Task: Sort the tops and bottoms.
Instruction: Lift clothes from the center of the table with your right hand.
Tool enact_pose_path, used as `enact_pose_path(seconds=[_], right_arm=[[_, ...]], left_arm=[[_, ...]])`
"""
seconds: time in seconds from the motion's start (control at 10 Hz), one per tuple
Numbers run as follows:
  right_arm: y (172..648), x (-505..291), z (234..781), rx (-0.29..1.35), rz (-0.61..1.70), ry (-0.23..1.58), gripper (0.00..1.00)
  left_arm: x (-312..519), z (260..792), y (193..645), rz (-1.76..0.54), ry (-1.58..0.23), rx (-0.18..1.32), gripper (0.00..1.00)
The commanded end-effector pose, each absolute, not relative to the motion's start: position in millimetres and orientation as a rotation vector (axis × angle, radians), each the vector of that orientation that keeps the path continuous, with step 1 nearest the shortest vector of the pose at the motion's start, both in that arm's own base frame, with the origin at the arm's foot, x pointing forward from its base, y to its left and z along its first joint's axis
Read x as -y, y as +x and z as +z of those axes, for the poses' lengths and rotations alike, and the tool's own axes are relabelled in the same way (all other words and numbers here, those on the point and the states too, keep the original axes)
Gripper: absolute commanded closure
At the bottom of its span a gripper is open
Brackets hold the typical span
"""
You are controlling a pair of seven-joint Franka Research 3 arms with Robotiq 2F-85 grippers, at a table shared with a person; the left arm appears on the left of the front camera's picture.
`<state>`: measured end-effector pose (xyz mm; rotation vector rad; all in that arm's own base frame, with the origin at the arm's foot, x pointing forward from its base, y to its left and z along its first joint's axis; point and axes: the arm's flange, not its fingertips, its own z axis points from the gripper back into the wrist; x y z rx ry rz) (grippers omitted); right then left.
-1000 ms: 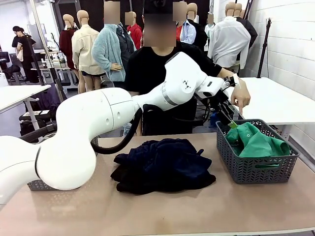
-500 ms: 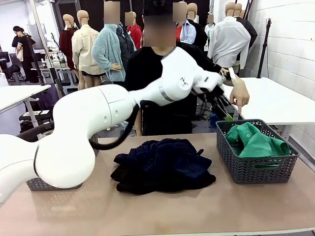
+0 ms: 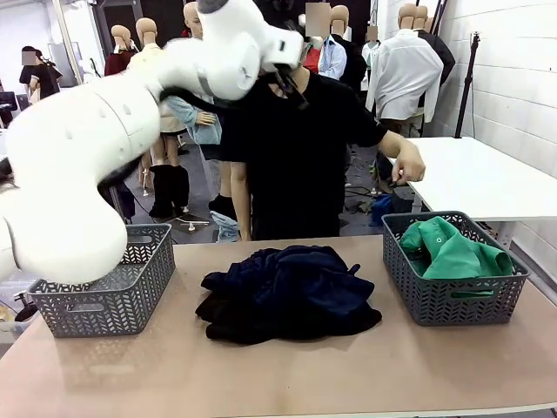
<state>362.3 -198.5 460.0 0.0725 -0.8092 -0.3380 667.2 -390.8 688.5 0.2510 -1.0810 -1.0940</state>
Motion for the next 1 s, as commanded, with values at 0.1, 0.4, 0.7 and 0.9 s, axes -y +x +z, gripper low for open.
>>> enact_pose_path(seconds=[0.1, 0.4, 0.7, 0.9], right_arm=[[362, 201, 457, 0.807, -0.332, 0.081, 0.00], [362, 201, 457, 0.807, -0.332, 0.081, 0.00], [362, 201, 457, 0.807, -0.332, 0.081, 0.00], [362, 201, 457, 0.807, -0.332, 0.081, 0.00]], left_arm=[[181, 546, 412, -0.439, 0.420, 0.961, 0.00], [118, 460, 344, -0.246, 0.318, 0.650, 0.00], [104, 445, 346, -0.300, 0.302, 0.646, 0.00], [278, 664, 656, -0.268, 0.353, 0.547, 0.00]])
